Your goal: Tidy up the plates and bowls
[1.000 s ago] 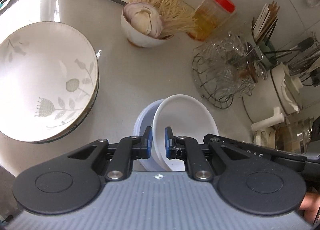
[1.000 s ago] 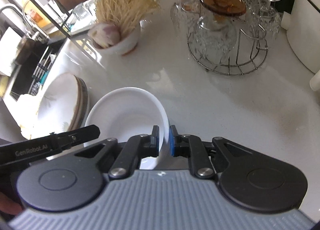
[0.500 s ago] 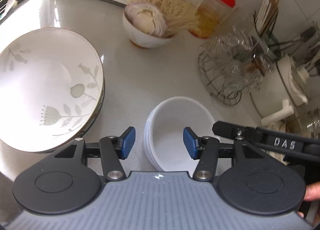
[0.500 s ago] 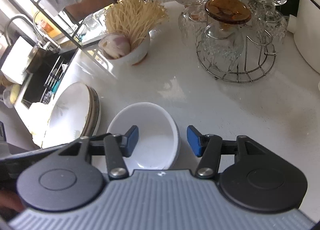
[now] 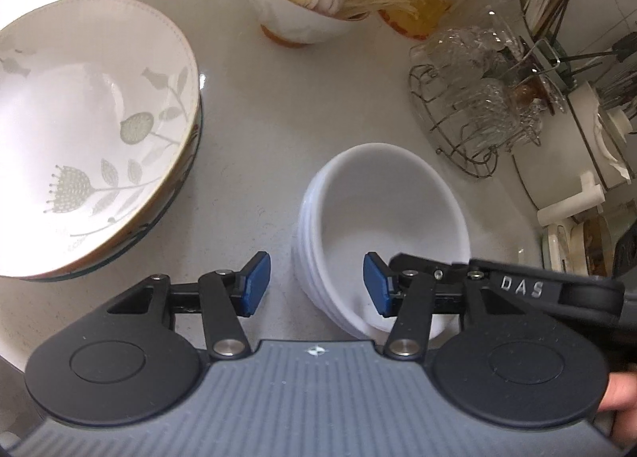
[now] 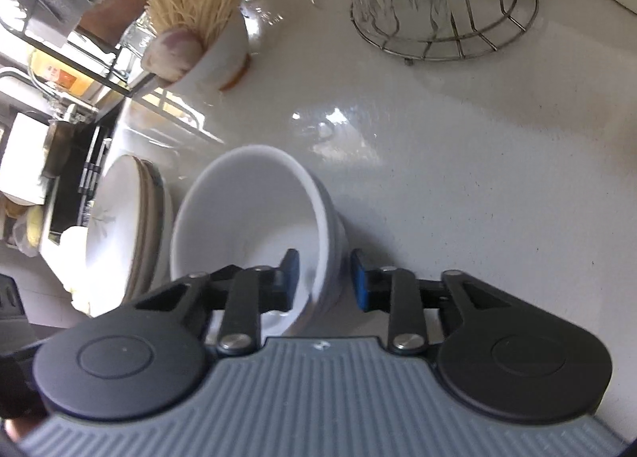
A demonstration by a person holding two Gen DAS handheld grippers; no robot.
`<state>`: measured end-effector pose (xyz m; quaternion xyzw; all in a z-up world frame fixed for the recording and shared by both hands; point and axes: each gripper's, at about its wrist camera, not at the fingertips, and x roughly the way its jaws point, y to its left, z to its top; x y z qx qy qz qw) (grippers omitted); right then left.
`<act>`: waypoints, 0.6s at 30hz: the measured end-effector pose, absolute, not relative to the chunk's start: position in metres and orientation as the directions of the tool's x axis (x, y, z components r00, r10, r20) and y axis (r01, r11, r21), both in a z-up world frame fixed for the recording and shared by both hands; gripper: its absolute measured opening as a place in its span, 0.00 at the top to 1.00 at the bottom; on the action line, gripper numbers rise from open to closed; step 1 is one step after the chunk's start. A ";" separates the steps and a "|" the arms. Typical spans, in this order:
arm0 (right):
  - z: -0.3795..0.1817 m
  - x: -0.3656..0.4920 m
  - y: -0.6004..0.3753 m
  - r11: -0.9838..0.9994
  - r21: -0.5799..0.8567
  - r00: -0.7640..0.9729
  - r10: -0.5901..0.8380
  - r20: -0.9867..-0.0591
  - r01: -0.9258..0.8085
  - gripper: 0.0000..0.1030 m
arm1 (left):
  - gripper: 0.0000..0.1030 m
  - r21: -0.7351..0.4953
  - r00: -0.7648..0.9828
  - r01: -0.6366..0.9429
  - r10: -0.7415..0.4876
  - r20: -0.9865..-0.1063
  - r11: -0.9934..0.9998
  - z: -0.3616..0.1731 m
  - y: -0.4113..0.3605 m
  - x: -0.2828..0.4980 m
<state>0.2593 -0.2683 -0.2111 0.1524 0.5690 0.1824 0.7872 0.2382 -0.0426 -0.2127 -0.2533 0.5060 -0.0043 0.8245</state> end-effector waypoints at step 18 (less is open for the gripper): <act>-0.209 0.240 -0.270 0.893 0.443 0.338 0.441 -0.831 -0.074 0.84 | 0.73 -0.329 0.428 -0.155 -0.237 -0.872 0.931 -0.214 -0.045 0.250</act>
